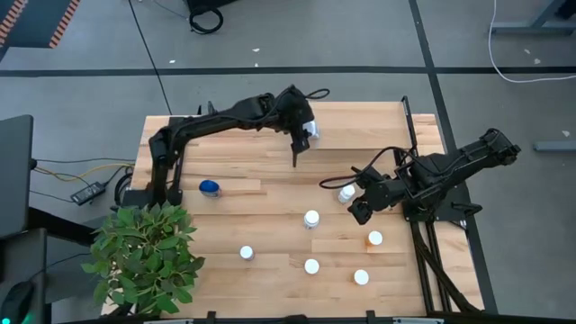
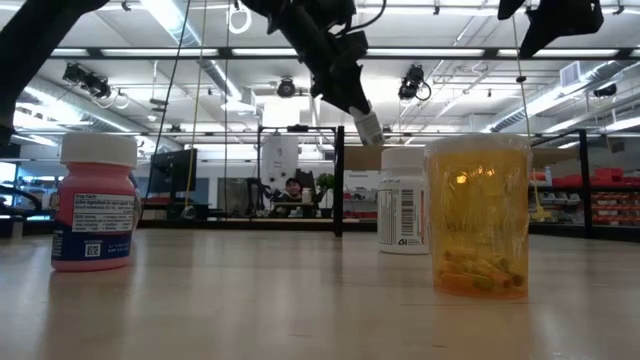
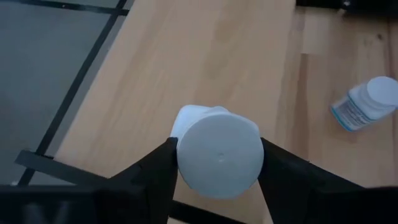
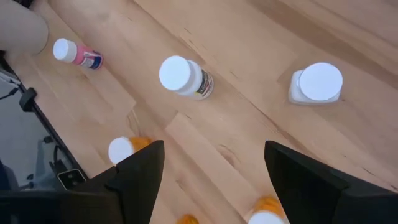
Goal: Pick and place medicine bottles onto shelf by color
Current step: Put the left white and blue medicine bottle on the shelf
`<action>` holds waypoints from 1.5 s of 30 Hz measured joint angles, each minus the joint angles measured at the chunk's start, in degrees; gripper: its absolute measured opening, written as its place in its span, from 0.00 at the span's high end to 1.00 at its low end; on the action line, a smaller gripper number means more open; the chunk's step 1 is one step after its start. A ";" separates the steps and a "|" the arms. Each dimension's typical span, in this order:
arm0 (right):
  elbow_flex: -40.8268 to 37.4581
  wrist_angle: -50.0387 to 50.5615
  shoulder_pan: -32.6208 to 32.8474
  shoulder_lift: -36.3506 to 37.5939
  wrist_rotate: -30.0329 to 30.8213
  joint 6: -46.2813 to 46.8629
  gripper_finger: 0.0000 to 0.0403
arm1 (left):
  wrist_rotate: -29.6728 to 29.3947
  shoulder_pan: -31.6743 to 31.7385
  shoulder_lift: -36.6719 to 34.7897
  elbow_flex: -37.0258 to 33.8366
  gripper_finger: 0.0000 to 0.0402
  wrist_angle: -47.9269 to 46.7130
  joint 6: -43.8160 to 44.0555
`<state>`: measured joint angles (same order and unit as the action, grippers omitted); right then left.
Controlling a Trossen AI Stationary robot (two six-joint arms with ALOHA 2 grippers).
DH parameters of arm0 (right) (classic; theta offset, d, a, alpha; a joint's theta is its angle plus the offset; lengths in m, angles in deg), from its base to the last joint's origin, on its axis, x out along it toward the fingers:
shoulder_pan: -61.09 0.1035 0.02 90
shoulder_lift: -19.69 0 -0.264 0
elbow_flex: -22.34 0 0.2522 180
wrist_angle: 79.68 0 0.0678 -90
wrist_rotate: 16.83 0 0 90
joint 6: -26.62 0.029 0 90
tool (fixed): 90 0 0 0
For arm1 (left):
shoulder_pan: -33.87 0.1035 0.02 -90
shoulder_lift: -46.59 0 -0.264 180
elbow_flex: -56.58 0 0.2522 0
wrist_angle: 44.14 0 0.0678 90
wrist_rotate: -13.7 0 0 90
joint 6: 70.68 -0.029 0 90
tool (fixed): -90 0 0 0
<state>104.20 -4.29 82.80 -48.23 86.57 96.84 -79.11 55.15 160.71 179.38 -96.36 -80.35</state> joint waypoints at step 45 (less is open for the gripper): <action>0.00 -8.37 -24.85 0.02 32.47 -26.56 0.29 | 1.11 -5.56 -0.50 12.67 0.49 -12.16 2.06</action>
<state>104.20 -12.66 57.95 -48.20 119.04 70.29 -77.99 49.60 160.21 192.05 -108.52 -78.29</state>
